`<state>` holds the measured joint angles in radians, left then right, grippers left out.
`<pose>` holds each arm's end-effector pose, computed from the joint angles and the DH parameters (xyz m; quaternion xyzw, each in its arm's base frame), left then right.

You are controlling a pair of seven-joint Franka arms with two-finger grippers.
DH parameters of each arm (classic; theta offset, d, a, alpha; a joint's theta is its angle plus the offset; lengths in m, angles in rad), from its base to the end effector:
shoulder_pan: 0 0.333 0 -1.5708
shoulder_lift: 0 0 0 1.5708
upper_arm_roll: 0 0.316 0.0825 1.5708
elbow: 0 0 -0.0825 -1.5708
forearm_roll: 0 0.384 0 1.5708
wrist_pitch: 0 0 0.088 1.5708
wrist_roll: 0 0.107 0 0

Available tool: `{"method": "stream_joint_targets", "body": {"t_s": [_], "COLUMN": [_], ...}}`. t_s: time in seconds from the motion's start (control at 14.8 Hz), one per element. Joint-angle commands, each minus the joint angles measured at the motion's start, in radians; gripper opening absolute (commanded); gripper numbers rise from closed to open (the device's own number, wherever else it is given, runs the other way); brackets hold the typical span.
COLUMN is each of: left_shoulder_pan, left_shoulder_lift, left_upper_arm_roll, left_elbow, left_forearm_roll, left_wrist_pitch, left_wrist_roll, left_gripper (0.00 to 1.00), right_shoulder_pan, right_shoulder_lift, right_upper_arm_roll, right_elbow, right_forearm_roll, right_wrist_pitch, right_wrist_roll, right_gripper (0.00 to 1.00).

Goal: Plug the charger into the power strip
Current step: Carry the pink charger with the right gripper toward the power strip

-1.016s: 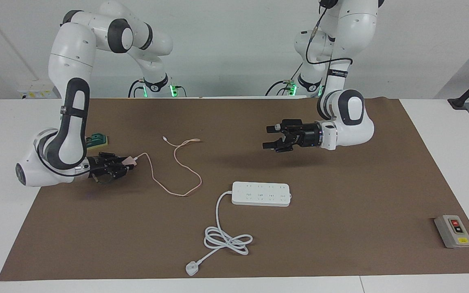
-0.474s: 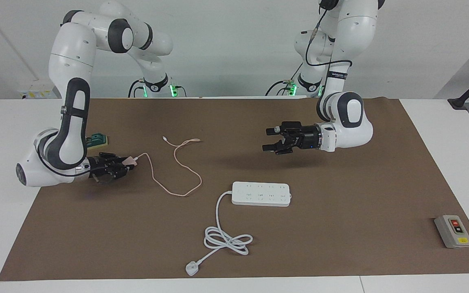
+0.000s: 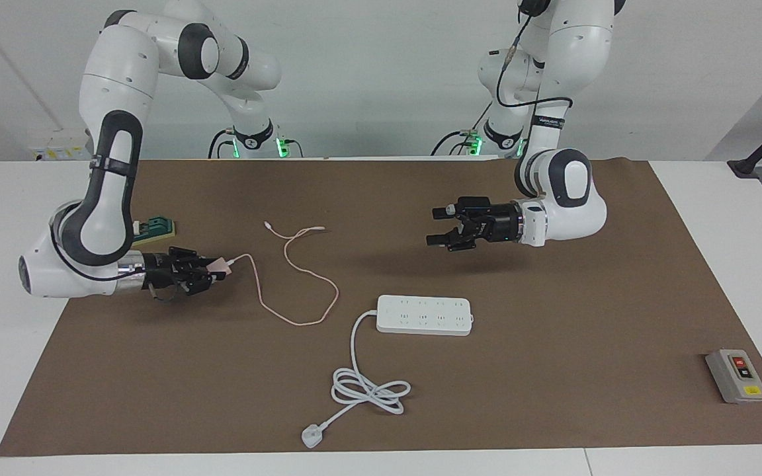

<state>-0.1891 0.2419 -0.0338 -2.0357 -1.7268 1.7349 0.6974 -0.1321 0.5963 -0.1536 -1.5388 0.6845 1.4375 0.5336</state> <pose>0.5557 -0.2174 0.3772 0.7005 0.0101 -0.0076 0.7135 0.6247 -0.0921 0.2935 -0.7970 0.4254 0.3528 0.2437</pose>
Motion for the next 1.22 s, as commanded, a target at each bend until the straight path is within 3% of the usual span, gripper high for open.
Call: {"method": "stream_joint_targets", "body": {"t_s": [0.0, 0.27, 0.95, 1.15], "left_shoulder_pan": [-0.012, -0.01, -0.007, -0.01], "left_shoulder_lift": [0.007, 0.004, 0.0, 0.0], "left_upper_arm_roll": [0.008, 0.009, 0.009, 0.009], "left_elbow": [0.011, 0.011, 0.002, 0.003], "left_forearm_roll": [-0.017, -0.016, -0.014, -0.014], "left_wrist_pitch": [0.009, 0.006, 0.009, 0.012], "left_wrist_roll": [0.017, 0.019, 0.037, 0.037], "left_gripper": [1.0, 1.0, 1.0, 1.0], "right_shoulder_pan": [0.038, 0.109, 0.29, 0.35], "right_shoulder_lift": [-0.035, -0.073, -0.112, -0.116], "right_upper_arm_roll": [0.008, 0.008, 0.008, 0.008], "right_elbow": [0.016, 0.017, 0.016, 0.016], "right_forearm_roll": [0.09, 0.233, 0.458, 0.464], "right_wrist_pitch": [-0.009, 0.012, 0.244, 0.326], "right_wrist_roll": [0.136, 0.319, 0.581, 0.637], "right_gripper": [0.0, 0.0, 0.0, 0.0]}}
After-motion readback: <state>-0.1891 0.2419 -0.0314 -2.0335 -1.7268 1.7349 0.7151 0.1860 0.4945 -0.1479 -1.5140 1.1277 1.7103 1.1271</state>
